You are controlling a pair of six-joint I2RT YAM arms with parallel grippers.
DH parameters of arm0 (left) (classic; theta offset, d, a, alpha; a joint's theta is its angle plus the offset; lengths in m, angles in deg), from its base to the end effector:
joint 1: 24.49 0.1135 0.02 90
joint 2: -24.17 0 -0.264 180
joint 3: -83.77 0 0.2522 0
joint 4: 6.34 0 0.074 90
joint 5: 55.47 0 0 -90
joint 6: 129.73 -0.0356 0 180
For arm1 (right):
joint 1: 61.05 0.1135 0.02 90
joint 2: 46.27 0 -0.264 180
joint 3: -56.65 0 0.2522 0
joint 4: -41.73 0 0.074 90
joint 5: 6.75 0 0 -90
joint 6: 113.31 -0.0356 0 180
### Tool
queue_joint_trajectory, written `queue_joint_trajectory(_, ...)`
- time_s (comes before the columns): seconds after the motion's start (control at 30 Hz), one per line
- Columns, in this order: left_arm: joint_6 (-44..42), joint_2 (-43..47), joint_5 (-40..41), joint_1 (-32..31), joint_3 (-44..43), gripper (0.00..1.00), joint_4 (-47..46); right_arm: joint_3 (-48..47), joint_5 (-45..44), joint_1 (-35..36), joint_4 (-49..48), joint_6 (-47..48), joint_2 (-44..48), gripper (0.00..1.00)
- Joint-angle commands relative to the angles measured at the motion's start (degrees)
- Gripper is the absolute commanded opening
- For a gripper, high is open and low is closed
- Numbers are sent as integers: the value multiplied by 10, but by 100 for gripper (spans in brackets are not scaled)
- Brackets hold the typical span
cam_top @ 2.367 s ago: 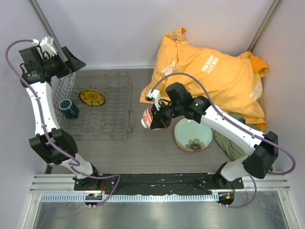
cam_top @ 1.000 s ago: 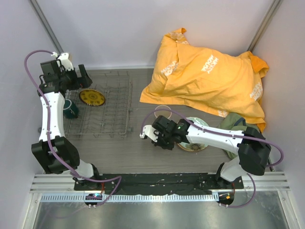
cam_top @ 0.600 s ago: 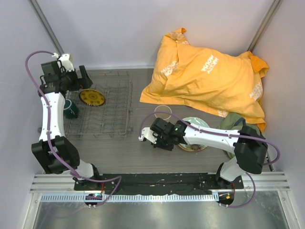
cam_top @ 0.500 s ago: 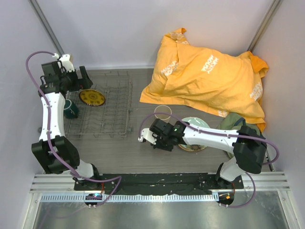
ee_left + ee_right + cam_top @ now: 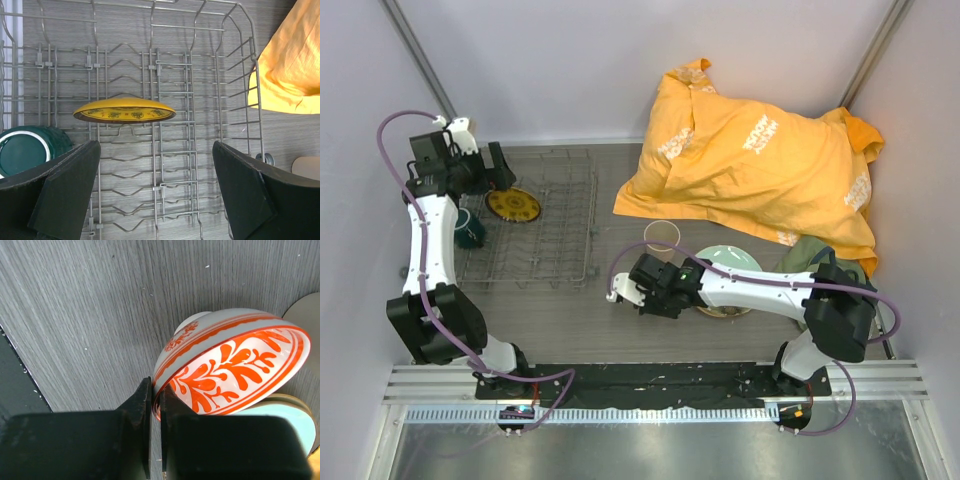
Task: Unload the mixed dishes from the dish rack
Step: Place the bowl at the center of the board.
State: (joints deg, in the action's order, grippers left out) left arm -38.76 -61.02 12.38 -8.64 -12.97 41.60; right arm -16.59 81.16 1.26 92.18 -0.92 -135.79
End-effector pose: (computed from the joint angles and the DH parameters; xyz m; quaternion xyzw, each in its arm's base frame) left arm 0.3221 0.0775 0.3636 -0.0424 0.8792 -0.1127 0.4610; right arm 0.1420 0.2678 0.2061 -0.6570 0.7262 0.0520 0.1956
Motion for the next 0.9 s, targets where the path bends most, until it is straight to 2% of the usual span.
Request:
queue_joint_trajectory(0.0, -8, 20, -11, 1, -1, 100, -14, -16, -14, 2, -21, 4, -13, 13)
queue_joint_trajectory(0.23, -36, 20, -2, 1, 4, 100, -10, -19, -26, 5, -20, 3, -15, 27)
queue_joint_trajectory(0.47, -65, 21, 16, 1, 7, 100, -9, -19, -33, 5, -19, 3, -13, 36)
queue_joint_trajectory(0.6, -108, 10, 20, 1, -2, 100, 10, -21, -37, 5, -17, 3, -10, 43)
queue_joint_trajectory(0.73, -198, -10, 15, 1, -31, 100, 53, -22, -39, 5, -14, 4, -4, 63)
queue_joint_trajectory(0.87, -277, -40, 11, 1, -67, 100, 108, -24, -38, 5, -14, 3, -1, 67)
